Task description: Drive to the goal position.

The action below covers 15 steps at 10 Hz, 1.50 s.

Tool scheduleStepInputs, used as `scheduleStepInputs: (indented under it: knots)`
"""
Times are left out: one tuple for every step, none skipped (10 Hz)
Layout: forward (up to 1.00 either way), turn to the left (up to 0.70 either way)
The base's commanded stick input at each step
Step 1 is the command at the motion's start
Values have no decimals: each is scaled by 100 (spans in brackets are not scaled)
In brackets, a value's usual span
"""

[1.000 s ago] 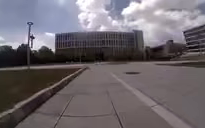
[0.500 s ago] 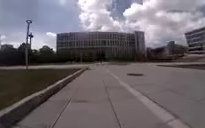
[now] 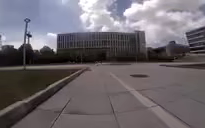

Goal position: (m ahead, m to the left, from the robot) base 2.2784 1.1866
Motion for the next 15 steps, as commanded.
scheduleStepInputs:
  knots:
    - [70,0]
    - [70,0]
    - [70,0]
    - [70,0]
    - [70,0]
    - [70,0]
    - [70,0]
    - [70,0]
    - [70,0]
    - [70,0]
    - [70,-12]
    - [70,-30]
    - [70,-32]
    - [70,-20]
    - [70,-5]
